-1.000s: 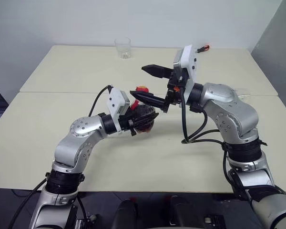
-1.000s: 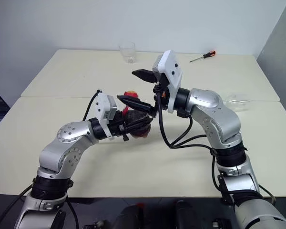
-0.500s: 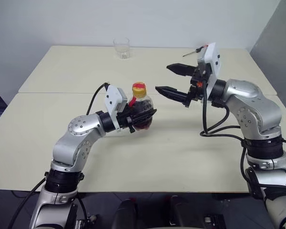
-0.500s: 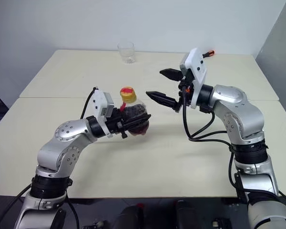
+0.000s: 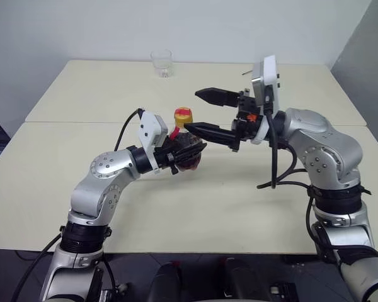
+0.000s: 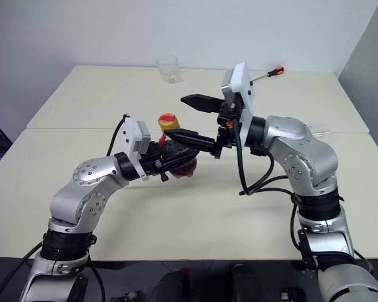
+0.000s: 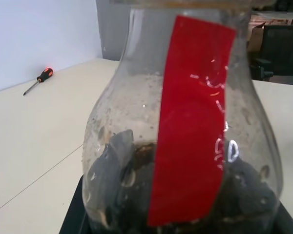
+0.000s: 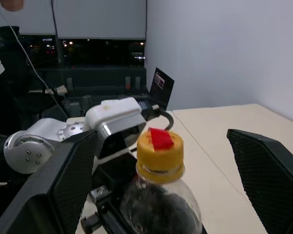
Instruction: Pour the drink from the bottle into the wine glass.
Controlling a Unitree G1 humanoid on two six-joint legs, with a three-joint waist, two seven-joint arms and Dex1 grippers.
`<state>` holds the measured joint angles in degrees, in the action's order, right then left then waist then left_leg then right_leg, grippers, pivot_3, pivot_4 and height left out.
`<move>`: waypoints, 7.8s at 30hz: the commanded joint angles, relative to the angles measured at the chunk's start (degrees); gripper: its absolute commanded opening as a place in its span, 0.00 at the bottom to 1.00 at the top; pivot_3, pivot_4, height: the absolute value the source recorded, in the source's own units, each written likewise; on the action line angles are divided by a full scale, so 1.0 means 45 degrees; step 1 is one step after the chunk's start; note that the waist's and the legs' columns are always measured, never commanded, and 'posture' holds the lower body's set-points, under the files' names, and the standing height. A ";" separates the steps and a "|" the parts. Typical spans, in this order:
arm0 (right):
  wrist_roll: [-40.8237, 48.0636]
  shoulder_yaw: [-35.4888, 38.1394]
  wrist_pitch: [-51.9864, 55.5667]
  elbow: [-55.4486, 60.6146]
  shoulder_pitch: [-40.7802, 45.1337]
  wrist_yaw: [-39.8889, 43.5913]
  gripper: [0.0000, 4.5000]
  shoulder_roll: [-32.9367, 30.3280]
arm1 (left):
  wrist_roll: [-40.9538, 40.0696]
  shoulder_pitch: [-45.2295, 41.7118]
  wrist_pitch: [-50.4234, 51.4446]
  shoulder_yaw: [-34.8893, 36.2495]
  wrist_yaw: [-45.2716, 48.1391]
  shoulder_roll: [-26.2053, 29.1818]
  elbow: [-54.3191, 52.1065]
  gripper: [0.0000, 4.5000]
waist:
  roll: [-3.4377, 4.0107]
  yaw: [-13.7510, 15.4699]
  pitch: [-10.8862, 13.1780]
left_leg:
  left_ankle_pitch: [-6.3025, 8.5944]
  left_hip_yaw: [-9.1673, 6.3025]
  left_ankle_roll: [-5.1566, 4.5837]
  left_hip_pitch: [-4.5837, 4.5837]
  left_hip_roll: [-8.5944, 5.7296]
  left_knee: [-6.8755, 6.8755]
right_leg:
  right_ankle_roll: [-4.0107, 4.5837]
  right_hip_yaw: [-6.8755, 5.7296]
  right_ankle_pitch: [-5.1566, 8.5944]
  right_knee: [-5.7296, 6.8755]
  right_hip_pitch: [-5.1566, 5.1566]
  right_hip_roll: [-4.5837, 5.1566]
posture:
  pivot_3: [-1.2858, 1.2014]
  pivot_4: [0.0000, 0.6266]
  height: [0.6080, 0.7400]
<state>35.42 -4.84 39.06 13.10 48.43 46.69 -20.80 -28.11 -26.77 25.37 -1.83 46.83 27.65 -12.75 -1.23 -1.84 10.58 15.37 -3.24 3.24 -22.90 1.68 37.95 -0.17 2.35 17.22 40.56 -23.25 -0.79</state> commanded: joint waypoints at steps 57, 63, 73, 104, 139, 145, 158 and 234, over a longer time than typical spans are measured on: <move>-0.0968 -0.0045 -0.0518 -0.1045 0.0342 -0.0045 1.00 0.0077 | -0.0116 -0.0014 -0.0272 0.0292 0.0099 -0.0019 -0.0763 0.43 | 0.0001 0.0004 0.0001 | 0.0000 -0.0001 0.0000 0.0000 0.0000 0.0001 | 0.0000 0.0001 0.0000 0.0002 0.0000 0.0003 | 0.52 0.24 1.00; -0.0935 0.0122 -0.0340 -0.0777 0.0002 0.0197 1.00 -0.0444 | -0.0147 -0.0024 -0.0268 0.0307 0.0055 0.0018 -0.0743 0.43 | 0.0001 0.0005 0.0001 | 0.0000 -0.0002 0.0000 0.0000 0.0001 0.0001 | 0.0000 -0.0001 0.0000 0.0002 0.0000 0.0004 | 0.52 0.24 1.00; -0.0789 0.0309 -0.0293 -0.0579 -0.0491 0.0475 1.00 -0.1352 | -0.0106 -0.0085 -0.0309 0.0267 0.0084 -0.0022 -0.0601 0.43 | 0.0001 0.0001 0.0001 | 0.0000 0.0002 0.0000 0.0000 -0.0002 0.0001 | 0.0000 0.0002 0.0000 0.0002 0.0000 0.0003 | 0.52 0.24 1.00; -0.0808 0.0250 -0.0362 -0.0604 -0.0699 0.0204 1.00 -0.1286 | -0.0132 -0.0032 -0.0279 0.0295 0.0076 0.0002 -0.0675 0.43 | 0.0001 -0.0001 0.0001 | 0.0000 0.0004 0.0000 0.0001 -0.0003 0.0001 | 0.0000 0.0004 0.0000 0.0002 0.0000 0.0001 | 0.52 0.24 1.00; 0.0520 -0.0072 -0.0108 0.1905 -0.2562 -0.0959 1.00 -0.0138 | 0.2379 0.0060 -0.2930 0.4224 -0.5721 0.0212 0.3926 0.43 | -0.0003 0.0011 0.0002 | 0.0000 -0.0006 0.0001 0.0004 -0.0003 0.0000 | -0.0002 -0.0008 -0.0001 -0.0006 0.0006 0.0001 | 0.52 0.24 1.00; -0.1108 -0.0930 -0.0830 0.1616 -0.2718 -0.2281 1.00 0.0801 | 0.3124 -0.0912 -0.4860 0.4770 -0.6250 0.0791 0.7234 0.43 | -0.0004 0.0023 0.0002 | 0.0000 -0.0010 0.0001 -0.0002 0.0001 -0.0001 | -0.0002 -0.0014 -0.0002 -0.0007 0.0002 0.0017 | 0.52 0.24 1.00; -0.3035 -0.1747 -0.1491 0.1093 -0.2973 -0.3406 1.00 0.1816 | 0.3117 -0.3073 -0.7609 0.5082 -0.5995 0.0854 1.2949 0.43 | -0.0022 0.0036 -0.0007 | -0.0001 -0.0010 0.0002 -0.0008 -0.0004 0.0005 | -0.0010 -0.0034 -0.0007 -0.0006 0.0001 0.0037 | 0.52 0.24 1.00; -0.2594 0.3519 0.1871 0.2608 -0.6291 -0.8400 1.00 0.2438 | -0.3320 0.5291 0.2614 0.2190 -0.3711 0.1167 -0.5847 0.99 | -0.0033 -0.0005 -0.0015 | -0.0003 0.0018 0.0009 0.0032 -0.0014 -0.0010 | -0.0002 0.0024 0.0004 0.0027 0.0008 -0.0018 | 0.52 0.24 1.00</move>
<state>22.13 8.51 47.11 24.30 19.03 10.60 -10.41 -42.22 -1.98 38.49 8.14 27.63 32.10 -38.98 -1.39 -1.86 10.51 15.35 -3.15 3.28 -22.76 1.62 37.90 -0.18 2.47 17.24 40.69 -23.21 -0.88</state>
